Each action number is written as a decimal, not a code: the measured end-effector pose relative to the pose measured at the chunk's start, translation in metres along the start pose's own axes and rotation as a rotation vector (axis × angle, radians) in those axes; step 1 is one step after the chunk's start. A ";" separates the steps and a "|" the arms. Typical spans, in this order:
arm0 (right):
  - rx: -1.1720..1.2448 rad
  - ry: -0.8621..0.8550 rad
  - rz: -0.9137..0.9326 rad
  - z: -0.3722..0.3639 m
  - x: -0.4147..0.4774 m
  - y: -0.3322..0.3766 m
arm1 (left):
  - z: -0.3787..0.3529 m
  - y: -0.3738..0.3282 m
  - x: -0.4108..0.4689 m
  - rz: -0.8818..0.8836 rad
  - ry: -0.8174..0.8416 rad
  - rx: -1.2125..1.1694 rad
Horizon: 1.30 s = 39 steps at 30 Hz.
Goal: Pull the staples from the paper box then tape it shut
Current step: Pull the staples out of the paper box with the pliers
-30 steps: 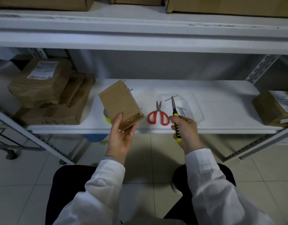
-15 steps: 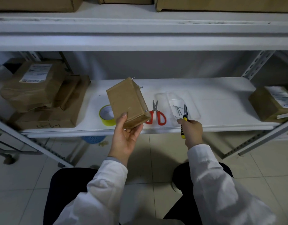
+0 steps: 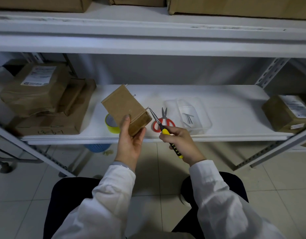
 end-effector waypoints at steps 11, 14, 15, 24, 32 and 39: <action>-0.038 -0.013 0.033 -0.008 -0.001 0.009 | 0.000 -0.001 -0.006 0.025 -0.023 0.047; 0.006 -0.073 0.029 -0.003 -0.001 0.009 | 0.000 0.000 -0.008 0.030 -0.025 0.027; 0.029 -0.089 0.028 -0.001 -0.001 0.009 | 0.000 0.000 -0.007 0.031 -0.024 0.013; -0.009 -0.009 0.012 -0.010 -0.001 0.008 | 0.003 -0.001 -0.003 -0.005 -0.009 -0.003; 0.189 -0.322 -0.067 0.038 0.004 -0.011 | 0.011 -0.001 -0.004 0.036 -0.015 -0.020; 0.098 -0.569 -0.226 0.085 0.002 -0.048 | -0.002 0.018 -0.009 0.151 0.075 0.079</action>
Point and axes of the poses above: each hand's wrist, its own x-axis towards the middle knuckle, its own z-axis out of the back of the hand, y = z × x, the point moved 10 cm from there along x, towards the middle knuckle, and after that the axes turned 4 degrees about -x, right-handed, at the moved point
